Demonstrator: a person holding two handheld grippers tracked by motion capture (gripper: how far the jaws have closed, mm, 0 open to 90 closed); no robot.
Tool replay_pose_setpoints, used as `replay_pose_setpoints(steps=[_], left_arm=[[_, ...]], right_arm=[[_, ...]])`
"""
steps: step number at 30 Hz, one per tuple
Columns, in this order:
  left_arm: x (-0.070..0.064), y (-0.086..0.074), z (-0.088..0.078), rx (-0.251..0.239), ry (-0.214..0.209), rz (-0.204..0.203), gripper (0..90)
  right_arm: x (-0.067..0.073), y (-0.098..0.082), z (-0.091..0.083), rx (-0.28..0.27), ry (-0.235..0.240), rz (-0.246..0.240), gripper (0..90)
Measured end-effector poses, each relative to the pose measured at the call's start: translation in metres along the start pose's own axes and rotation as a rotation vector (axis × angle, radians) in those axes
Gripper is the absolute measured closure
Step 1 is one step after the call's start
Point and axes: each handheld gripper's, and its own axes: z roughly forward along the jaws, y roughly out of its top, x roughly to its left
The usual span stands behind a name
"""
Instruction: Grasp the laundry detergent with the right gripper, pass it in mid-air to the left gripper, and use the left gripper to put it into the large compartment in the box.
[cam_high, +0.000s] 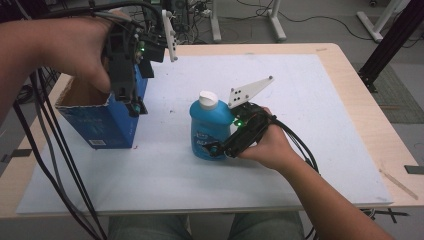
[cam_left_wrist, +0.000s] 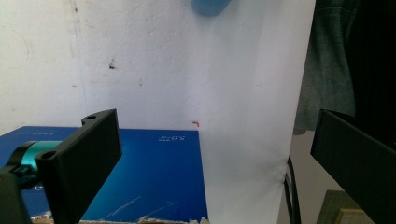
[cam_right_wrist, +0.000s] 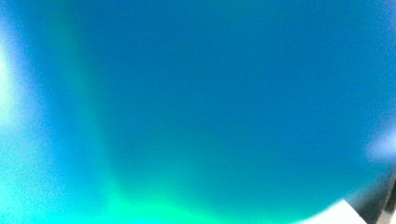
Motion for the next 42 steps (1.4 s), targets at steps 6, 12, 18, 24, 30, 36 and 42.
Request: replay_pose_setpoints(steps=[6,12,18,24,30,36,42], left_arm=[[0.0007,0.0006,0.0,0.003,-0.001,0.0,1.8],[0.0009,0.0007,0.0005,0.002,0.001,0.0,1.8],[0.0011,0.0004,0.0006,0.005,0.001,-0.002,1.8],[0.0015,0.0004,0.0014,0.004,0.001,-0.006,1.8],[0.0019,0.0012,0.0018,0.01,0.001,-0.003,1.8],[0.0019,0.0012,0.0024,0.008,0.001,-0.009,1.8],[0.0021,0.0013,0.0026,0.009,0.0,-0.013,1.8]], right_arm=[[0.0004,-0.0008,-0.0005,-0.016,0.01,-0.011,14.1],[0.0007,-0.0014,0.0006,-0.028,0.01,-0.02,17.9],[-0.0005,-0.0012,-0.0015,-0.053,0.013,-0.035,24.2],[0.0001,-0.0013,-0.0014,-0.056,0.011,-0.043,25.7],[0.0002,-0.0019,-0.0006,-0.064,0.01,-0.048,27.2],[0.0003,-0.0028,0.0003,-0.074,0.024,-0.055,32.1],[0.0011,-0.0037,0.0012,-0.076,0.025,-0.057,34.4]])
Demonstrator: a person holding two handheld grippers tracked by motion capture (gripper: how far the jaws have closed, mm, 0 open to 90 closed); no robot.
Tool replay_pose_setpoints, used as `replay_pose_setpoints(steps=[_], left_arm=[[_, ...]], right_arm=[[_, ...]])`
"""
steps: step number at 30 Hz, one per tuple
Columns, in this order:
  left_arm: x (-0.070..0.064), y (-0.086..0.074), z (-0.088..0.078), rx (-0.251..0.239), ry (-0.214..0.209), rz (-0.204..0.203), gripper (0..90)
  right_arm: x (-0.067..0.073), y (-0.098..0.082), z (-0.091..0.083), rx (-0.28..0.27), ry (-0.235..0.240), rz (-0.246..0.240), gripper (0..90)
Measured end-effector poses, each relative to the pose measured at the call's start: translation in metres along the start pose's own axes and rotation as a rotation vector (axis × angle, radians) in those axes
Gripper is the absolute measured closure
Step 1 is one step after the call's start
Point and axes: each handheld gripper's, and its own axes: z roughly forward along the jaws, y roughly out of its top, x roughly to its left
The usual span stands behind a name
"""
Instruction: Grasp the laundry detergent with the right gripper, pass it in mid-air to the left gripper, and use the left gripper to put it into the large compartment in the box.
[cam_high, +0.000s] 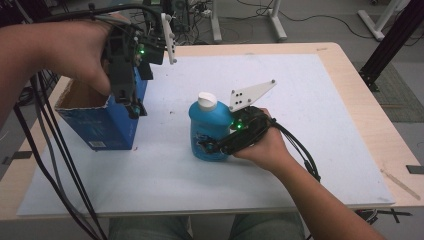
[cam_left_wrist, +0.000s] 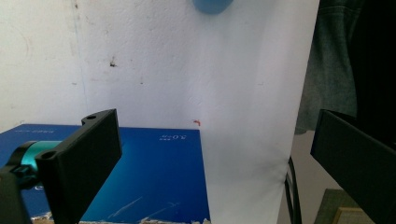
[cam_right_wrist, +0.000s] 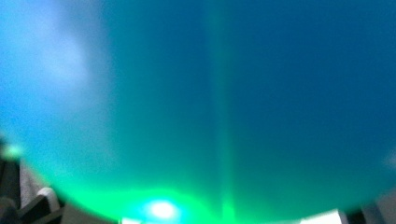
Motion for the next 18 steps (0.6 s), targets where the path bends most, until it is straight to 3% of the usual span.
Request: replay_pose_setpoints(steps=[18], left_arm=[[-0.0018,0.0026,-0.0011,0.002,0.001,0.009,1.8]], right_arm=[[0.004,-0.0004,-0.0012,-0.033,-0.03,-0.083,46.0]])
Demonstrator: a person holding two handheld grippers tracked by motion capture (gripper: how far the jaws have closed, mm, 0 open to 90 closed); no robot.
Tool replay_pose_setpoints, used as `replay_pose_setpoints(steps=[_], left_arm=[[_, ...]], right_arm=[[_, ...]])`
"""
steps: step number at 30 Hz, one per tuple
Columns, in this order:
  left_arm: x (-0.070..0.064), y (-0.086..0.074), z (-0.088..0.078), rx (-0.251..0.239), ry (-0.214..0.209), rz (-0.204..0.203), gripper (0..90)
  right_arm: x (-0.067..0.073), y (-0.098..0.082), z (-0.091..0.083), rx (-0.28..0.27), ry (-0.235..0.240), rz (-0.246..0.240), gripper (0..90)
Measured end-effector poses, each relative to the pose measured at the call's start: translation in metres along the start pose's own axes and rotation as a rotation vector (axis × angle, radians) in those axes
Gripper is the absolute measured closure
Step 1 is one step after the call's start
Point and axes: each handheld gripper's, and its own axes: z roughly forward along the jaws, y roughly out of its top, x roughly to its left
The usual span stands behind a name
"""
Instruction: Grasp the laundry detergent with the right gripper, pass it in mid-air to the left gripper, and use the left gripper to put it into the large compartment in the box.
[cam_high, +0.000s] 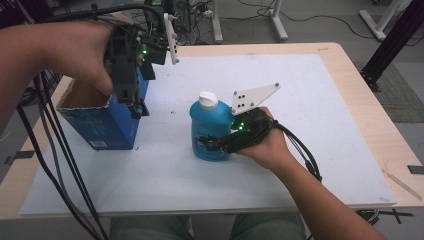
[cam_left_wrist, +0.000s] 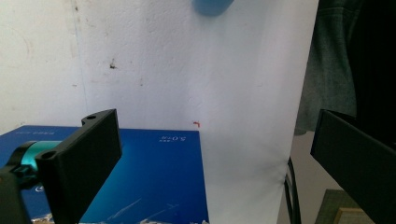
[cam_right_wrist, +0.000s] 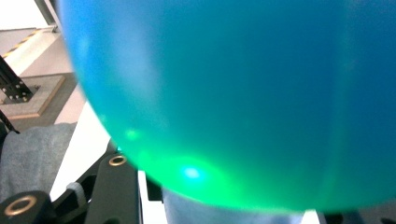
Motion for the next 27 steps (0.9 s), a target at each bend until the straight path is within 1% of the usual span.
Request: replay_pose_setpoints(steps=[1,3,5,9,12,16,23,25,27], left_arm=[[0.0,0.0,0.0,-0.006,-0.001,-0.001,1.8],[0.0,0.001,-0.002,-0.008,0.0,0.004,1.8],[-0.001,0.002,-0.003,-0.009,0.001,0.006,1.8],[-0.003,0.005,-0.006,-0.011,0.005,0.011,1.8],[-0.005,0.009,-0.008,-0.01,0.003,0.019,1.8],[-0.01,0.016,-0.013,-0.008,0.001,0.03,1.8],[-0.018,0.028,-0.02,-0.003,-0.009,0.043,1.8],[-0.021,0.031,-0.021,-0.003,-0.025,0.036,1.8],[-0.024,0.035,-0.022,0.001,-0.02,0.049,1.8]], right_arm=[[0.0,0.0,0.0,-0.002,0.001,-0.002,46.1],[-0.001,0.0,-0.001,-0.004,0.011,0.011,46.2],[-0.001,0.002,-0.003,-0.008,0.015,0.008,46.2],[0.0,0.006,-0.01,-0.029,0.025,0.013,46.4],[0.002,0.013,-0.016,-0.024,0.027,-0.002,46.4],[0.007,0.024,-0.02,-0.007,0.048,-0.028,46.3],[0.013,0.04,-0.023,0.027,0.082,-0.068,46.3],[0.013,0.044,-0.024,0.028,0.086,-0.075,46.3],[0.013,0.047,-0.025,0.03,0.085,-0.081,46.3]])
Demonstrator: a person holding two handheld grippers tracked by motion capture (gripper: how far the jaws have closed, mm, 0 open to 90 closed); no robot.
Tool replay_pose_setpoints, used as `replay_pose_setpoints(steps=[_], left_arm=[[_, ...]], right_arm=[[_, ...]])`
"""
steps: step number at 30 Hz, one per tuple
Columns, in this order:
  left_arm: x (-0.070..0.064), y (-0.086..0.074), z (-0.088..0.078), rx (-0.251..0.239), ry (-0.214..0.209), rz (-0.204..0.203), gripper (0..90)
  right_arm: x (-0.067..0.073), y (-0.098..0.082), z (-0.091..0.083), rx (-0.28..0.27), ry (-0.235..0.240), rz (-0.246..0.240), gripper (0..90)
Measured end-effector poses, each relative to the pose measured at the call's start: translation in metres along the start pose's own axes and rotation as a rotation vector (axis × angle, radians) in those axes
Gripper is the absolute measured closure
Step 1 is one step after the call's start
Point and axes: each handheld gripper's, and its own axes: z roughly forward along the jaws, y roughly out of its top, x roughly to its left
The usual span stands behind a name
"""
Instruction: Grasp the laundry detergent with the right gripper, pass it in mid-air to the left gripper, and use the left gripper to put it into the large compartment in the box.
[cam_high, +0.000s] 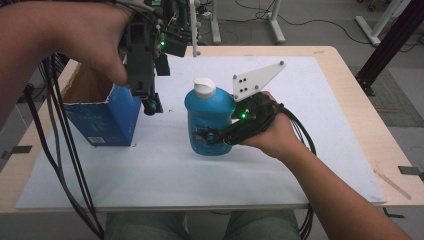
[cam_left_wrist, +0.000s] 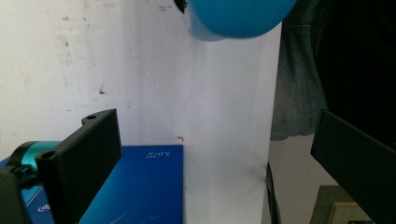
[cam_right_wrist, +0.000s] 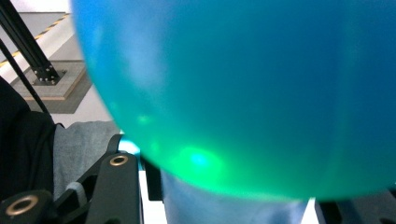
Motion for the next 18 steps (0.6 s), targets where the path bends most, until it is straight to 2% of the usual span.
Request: replay_pose_setpoints(steps=[2,12,18], left_arm=[[-0.002,0.003,-0.001,-0.005,-0.006,0.003,1.8],[-0.008,0.016,-0.009,-0.014,0.018,0.014,1.8],[-0.011,0.021,-0.01,-0.016,0.018,0.022,1.8]], right_arm=[[0.0,0.003,-0.001,0.0,0.005,-0.003,46.3],[0.002,0.023,-0.003,-0.013,0.037,-0.023,46.5],[0.002,0.029,0.0,-0.012,0.052,-0.016,46.6]])
